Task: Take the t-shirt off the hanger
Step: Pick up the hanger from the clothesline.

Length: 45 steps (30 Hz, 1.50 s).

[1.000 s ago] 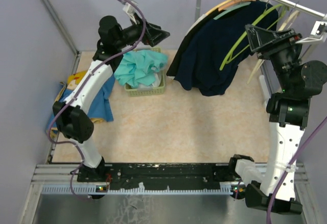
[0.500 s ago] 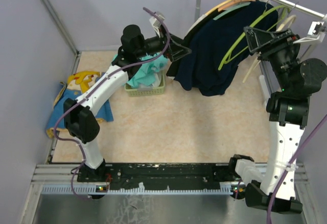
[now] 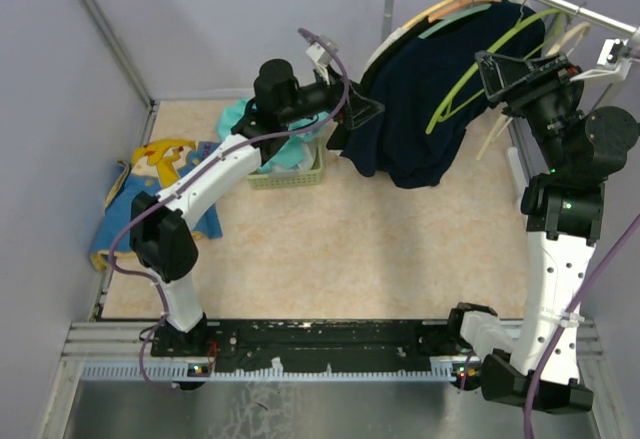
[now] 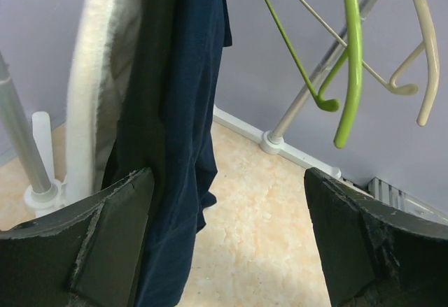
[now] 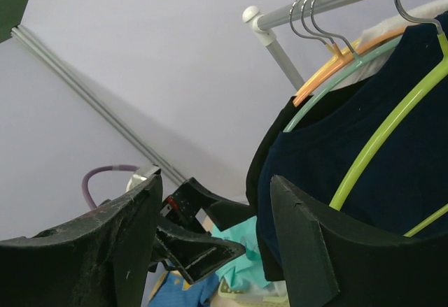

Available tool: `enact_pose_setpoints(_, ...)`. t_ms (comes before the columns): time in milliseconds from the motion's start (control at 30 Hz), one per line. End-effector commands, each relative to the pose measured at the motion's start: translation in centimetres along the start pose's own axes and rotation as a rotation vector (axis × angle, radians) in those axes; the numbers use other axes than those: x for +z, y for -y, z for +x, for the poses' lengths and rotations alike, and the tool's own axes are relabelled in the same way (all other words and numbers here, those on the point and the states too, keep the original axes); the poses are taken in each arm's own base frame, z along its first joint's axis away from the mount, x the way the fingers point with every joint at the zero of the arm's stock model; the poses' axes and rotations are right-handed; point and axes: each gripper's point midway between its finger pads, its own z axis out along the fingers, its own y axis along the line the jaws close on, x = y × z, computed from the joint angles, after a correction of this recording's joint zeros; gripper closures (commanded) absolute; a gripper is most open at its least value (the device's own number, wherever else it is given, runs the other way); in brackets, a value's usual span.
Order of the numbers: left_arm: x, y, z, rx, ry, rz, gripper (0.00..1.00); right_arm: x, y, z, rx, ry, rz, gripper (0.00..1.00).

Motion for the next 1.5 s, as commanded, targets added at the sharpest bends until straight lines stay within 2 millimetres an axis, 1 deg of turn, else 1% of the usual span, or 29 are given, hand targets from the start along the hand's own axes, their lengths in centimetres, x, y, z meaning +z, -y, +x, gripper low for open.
enact_pose_setpoints(0,1.2,-0.1,-0.6,0.049,0.014,-0.032,0.07,-0.6,-2.3,-1.7,-0.053,0.044,-0.056,0.36)
enact_pose_setpoints(167,1.5,-0.8,-0.7,0.077,0.026,-0.108,0.08,-0.6,-2.4,-1.7,-0.053,0.044,-0.061,0.37)
enact_pose_setpoints(233,1.6,-0.4,-0.7,0.084,0.024,-0.112,0.09,-0.5,-2.3,-1.7,-0.055,0.044,-0.061,0.37)
enact_pose_setpoints(300,1.5,0.4,-0.9,0.095,0.033,-0.103,0.10,-0.5,-2.4,-1.8,-0.059,0.048,-0.064,0.37)
enact_pose_setpoints(333,1.3,0.9,-0.6,0.098,0.034,-0.094,0.10,-0.5,-2.4,-1.9,-0.059,0.050,-0.066,0.37)
enact_pose_setpoints(433,0.8,2.9,-1.0,0.116,0.063,-0.053,0.10,-0.1,-2.5,-1.9,-0.047,0.046,-0.078,0.39)
enact_pose_setpoints(500,1.0,3.5,-0.7,0.117,0.049,-0.041,0.10,0.4,-2.3,-1.6,-0.020,0.027,-0.087,0.43)
enact_pose_setpoints(667,1.3,4.5,0.7,0.099,0.014,-0.019,0.12,2.0,-2.9,-1.4,0.055,-0.021,-0.155,0.47)
enact_pose_setpoints(833,0.7,6.4,0.7,0.094,0.036,-0.006,0.12,3.4,-3.1,-1.8,0.092,-0.047,-0.179,0.48)
enact_pose_setpoints(1100,0.3,8.6,0.9,0.085,0.035,0.018,0.12,6.6,-0.1,0.2,0.224,-0.127,-0.161,0.48)
enact_pose_setpoints(1267,0.4,9.0,1.1,0.086,0.033,0.023,0.12,8.1,1.7,1.9,0.237,-0.172,-0.118,0.48)
enact_pose_setpoints(1467,0.6,9.2,1.3,0.087,0.030,0.030,0.12,9.5,2.7,3.9,0.239,-0.205,-0.088,0.48)
